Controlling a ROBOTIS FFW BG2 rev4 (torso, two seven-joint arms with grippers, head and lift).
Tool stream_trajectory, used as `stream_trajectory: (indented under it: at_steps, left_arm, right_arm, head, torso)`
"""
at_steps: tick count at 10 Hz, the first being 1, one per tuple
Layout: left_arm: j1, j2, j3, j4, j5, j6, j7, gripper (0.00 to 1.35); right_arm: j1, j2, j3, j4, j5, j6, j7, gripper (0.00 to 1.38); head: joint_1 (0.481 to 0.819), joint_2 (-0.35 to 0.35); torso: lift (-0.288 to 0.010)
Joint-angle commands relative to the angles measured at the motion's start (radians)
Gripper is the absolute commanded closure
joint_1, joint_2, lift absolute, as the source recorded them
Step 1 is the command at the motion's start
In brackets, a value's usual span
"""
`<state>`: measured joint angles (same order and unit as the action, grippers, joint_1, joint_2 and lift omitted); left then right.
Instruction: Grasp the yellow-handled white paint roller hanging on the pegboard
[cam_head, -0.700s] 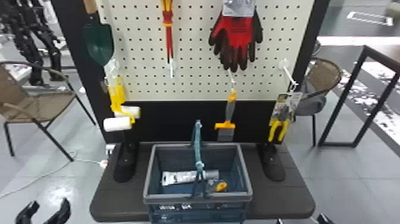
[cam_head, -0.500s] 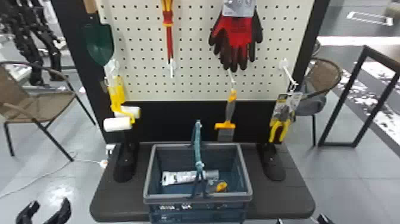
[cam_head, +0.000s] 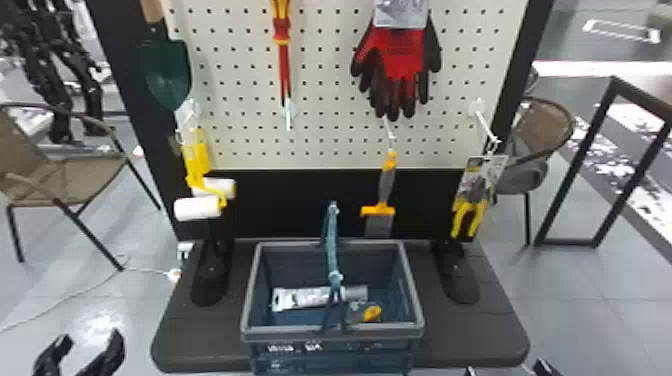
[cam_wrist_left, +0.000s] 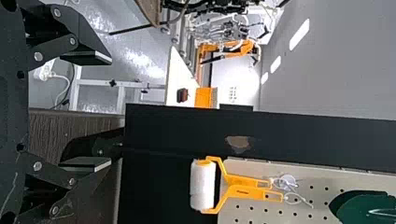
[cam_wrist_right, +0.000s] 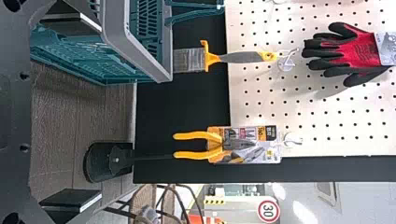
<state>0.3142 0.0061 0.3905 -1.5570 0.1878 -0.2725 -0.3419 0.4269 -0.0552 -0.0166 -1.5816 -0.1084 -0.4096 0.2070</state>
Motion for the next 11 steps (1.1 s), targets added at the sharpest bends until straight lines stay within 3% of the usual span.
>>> stream_trajectory:
  at_steps: [1, 2, 4, 7, 9, 11]
  left_arm:
    - [-0.021, -0.009, -0.016, -0.005, 0.012, 0.044, -0.022, 0.49]
    - [-0.046, -0.009, -0.028, -0.005, 0.048, 0.098, -0.045, 0.49]
    - [-0.144, -0.009, -0.012, -0.005, 0.05, 0.223, -0.157, 0.5]
    - [-0.34, 0.023, 0.065, 0.005, -0.08, 0.368, -0.344, 0.49]
    - [-0.461, 0.107, 0.042, 0.118, -0.04, 0.346, -0.402, 0.42]
    - [-0.578, 0.16, 0.008, 0.252, -0.028, 0.326, -0.459, 0.41]
  right_arm:
    - [0.001, 0.0, 0.0, 0.0, -0.001, 0.0, 0.0, 0.07]
    - [0.003, 0.0, 0.0, 0.0, -0.001, 0.0, 0.0, 0.07]
    - [0.006, 0.0, 0.0, 0.0, -0.004, 0.0, 0.0, 0.07]
    - [0.003, 0.0, 0.0, 0.003, -0.004, 0.0, 0.0, 0.07]
    - [0.0, 0.0, 0.0, 0.005, -0.004, 0.0, 0.0, 0.07]
    - [-0.005, 0.0, 0.001, 0.006, -0.005, 0.0, 0.0, 0.07]
  head:
    - [0.549, 0.0]
    - [0.549, 0.0]
    - [0.549, 0.0]
    - [0.549, 0.0]
    - [0.549, 0.0]
    - [0.549, 0.0]
  torso:
    - [-0.1]
    - [-0.1]
    - [-0.1]
    - [-0.1]
    - [-0.1]
    - [-0.1]
